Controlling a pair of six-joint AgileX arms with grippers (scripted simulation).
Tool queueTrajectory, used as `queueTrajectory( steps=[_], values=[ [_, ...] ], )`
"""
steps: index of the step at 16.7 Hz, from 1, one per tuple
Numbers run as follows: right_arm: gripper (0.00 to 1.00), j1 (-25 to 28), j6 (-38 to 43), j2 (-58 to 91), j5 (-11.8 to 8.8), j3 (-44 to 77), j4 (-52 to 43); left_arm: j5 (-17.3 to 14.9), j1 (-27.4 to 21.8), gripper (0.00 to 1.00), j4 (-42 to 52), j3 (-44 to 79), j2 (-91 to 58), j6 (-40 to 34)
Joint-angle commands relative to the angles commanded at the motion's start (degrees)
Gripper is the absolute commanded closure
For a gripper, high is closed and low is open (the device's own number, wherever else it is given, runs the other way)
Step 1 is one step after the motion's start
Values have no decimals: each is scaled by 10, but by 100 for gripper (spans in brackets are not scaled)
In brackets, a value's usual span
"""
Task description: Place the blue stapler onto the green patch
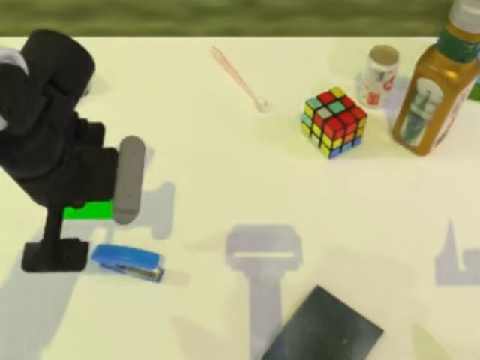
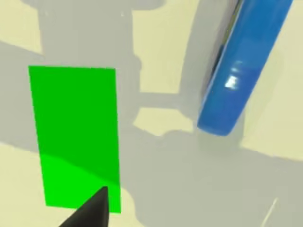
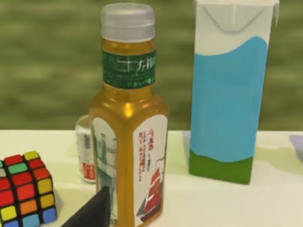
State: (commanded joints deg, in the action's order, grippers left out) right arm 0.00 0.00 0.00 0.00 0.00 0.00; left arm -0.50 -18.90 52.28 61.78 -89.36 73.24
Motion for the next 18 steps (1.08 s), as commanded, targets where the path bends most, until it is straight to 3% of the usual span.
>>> queueTrajectory(
  steps=[5, 12, 18],
  values=[
    [0, 0, 0, 0, 0, 0, 0, -2, -26, 0, 65, 87, -115, 98],
    [0, 0, 0, 0, 0, 0, 0, -2, -26, 0, 66, 90, -122, 105],
    [0, 0, 0, 0, 0, 0, 0, -2, -28, 0, -65, 24, -182, 106]
  ],
)
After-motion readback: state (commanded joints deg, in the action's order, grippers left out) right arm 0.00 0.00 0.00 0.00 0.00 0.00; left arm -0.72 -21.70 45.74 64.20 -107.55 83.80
